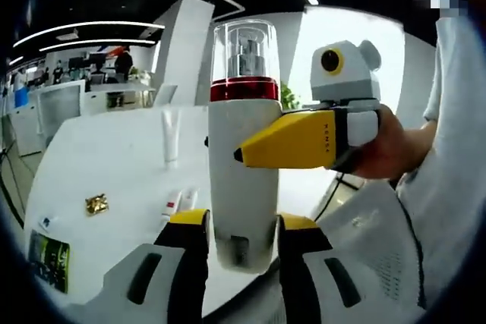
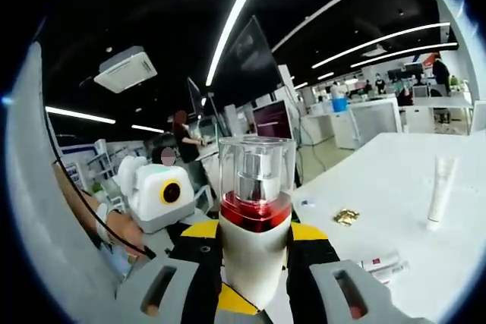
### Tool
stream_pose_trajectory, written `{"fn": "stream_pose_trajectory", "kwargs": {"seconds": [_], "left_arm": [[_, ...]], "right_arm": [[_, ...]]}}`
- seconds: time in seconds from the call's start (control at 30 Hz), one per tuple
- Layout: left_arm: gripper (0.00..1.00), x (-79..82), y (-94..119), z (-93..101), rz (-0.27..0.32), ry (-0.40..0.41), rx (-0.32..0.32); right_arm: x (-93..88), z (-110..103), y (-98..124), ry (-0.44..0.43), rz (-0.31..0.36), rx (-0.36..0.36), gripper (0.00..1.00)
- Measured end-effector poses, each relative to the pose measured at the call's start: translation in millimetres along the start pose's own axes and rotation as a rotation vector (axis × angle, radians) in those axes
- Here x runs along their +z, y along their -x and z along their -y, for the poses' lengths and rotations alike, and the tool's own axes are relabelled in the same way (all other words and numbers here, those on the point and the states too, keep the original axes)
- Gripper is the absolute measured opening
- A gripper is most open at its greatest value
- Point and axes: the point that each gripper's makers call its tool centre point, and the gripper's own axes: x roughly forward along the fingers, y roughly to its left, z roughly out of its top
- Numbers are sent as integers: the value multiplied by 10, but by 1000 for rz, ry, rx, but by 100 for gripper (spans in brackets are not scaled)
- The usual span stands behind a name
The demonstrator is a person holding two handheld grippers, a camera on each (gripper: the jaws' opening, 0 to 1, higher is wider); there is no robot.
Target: Arrange the skincare products in the storage area until every visible bottle or jar stands upright without overlapping.
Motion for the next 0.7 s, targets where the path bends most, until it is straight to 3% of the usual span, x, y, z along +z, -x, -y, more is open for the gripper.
{"fn": "stream_pose_trajectory", "kwargs": {"seconds": [0.1, 0.17, 0.6, 0.7], "left_arm": [[29, 2, -7, 18, 10, -7, 17], [34, 78, -33, 24, 52, -70, 21], [29, 248, 25, -32, 109, -41, 7], [30, 314, 27, -22, 117, -71, 14]], "right_arm": [[-3, -3, -2, 3, -2, 1, 26], [-5, -11, 1, 3, -2, 3, 26], [179, -13, 24, 0, 41, 11, 26], [241, -35, 22, 12, 50, 13, 26]]}}
